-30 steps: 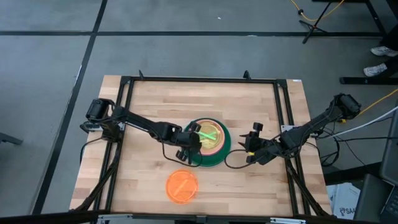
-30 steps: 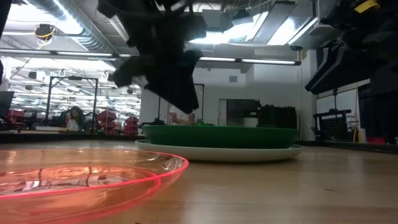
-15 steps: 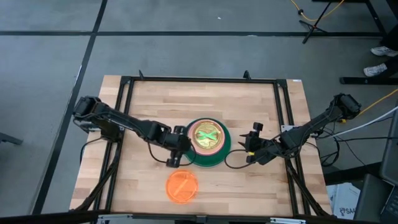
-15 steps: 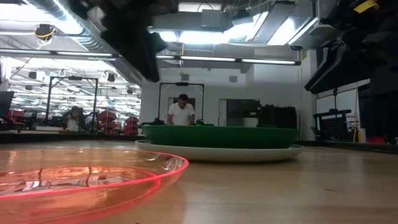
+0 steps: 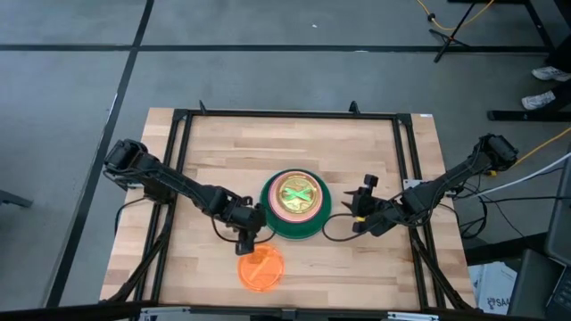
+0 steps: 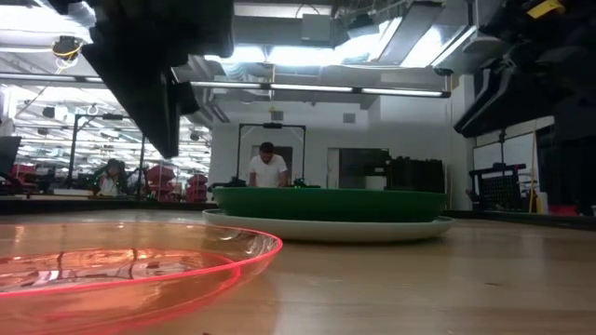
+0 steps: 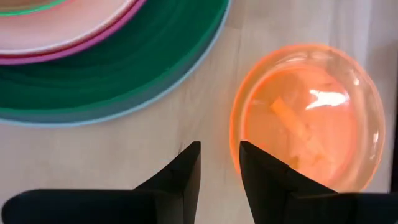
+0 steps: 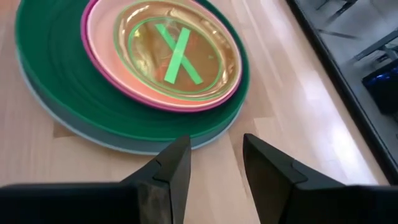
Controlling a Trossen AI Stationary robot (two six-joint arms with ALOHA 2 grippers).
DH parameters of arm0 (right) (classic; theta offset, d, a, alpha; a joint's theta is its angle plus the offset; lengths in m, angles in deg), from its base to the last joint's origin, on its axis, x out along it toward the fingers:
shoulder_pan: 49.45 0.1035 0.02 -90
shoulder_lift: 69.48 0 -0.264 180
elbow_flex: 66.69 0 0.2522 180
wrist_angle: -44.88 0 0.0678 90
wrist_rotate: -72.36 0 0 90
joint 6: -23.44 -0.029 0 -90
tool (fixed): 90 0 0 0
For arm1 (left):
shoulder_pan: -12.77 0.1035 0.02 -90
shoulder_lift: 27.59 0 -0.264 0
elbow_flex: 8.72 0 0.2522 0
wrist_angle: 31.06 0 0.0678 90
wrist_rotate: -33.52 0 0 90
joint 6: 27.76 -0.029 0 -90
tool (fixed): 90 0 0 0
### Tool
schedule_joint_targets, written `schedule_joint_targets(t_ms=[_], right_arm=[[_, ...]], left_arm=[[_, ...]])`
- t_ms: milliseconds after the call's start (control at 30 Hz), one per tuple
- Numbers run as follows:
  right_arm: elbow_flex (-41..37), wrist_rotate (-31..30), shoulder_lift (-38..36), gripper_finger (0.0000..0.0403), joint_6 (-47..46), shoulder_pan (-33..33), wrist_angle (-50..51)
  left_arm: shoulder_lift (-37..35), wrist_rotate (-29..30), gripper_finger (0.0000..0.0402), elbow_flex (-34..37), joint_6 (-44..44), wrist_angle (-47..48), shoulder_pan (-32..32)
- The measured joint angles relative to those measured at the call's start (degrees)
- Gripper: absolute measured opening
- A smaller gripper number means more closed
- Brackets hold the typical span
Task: Stack plastic plates
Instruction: Stack the light orange plate on top of the light green plate
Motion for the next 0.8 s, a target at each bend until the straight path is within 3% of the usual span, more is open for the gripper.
schedule_joint_targets(t_ms=[367,800], right_arm=[[0.00,-0.48,0.00,0.0138,-0.11,0.00,-0.01],[0.00,-0.92,0.02,0.0138,-0.13,0.00,-0.17]], left_arm=[[0.25,-3.64,0.0105,8.64,5.62,-14.46,0.68],[7.63,-8.39,0.0105,9.18,4.50,-19.56,0.23]])
